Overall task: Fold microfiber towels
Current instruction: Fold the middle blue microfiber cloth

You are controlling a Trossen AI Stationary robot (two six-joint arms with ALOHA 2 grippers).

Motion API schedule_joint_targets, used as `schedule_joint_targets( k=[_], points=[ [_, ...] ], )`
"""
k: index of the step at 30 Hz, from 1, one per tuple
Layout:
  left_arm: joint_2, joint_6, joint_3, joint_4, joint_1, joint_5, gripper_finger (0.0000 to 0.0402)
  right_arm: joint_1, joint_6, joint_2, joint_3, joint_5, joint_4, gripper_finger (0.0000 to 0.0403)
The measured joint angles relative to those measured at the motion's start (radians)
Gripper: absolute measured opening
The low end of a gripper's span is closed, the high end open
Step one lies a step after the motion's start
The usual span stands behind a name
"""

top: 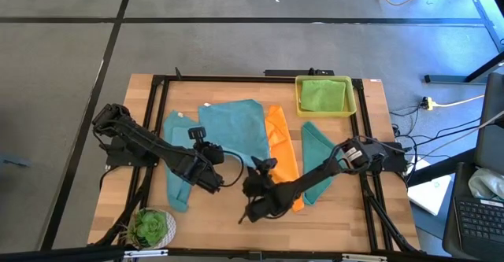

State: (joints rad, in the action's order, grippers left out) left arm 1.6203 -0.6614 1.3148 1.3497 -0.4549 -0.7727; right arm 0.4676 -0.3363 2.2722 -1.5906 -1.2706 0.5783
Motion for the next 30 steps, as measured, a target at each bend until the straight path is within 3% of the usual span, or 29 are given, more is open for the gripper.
schedule_joint_targets(
  k=[3, 11, 21, 26, 30],
  points=[
    [0.0, -0.004, 0.0, 0.003, -0.002, 0.0, 0.0, 0.012, -0.107, -0.009, 0.0, 0.003, 0.137, 0.0204],
    [0.0, -0.018, 0.0, 0.005, -0.028, 0.0, 0.0, 0.012, -0.584, -0.011, 0.014, 0.047, 0.537, 0.0203],
    [0.0, -0.021, 0.0, 0.019, -0.04, 0.0, 0.0, 0.007, -0.842, -0.012, 0.015, 0.075, 0.746, 0.0203],
    [0.0, -0.021, 0.0, 0.041, -0.039, -0.006, 0.0, 0.022, -0.806, -0.08, 0.015, 0.185, 0.725, 0.0203],
    [0.0, -0.021, 0.0, 0.049, -0.039, -0.019, 0.0, 0.019, -0.545, -0.153, 0.014, 0.38, 0.576, 0.0203]
  ],
)
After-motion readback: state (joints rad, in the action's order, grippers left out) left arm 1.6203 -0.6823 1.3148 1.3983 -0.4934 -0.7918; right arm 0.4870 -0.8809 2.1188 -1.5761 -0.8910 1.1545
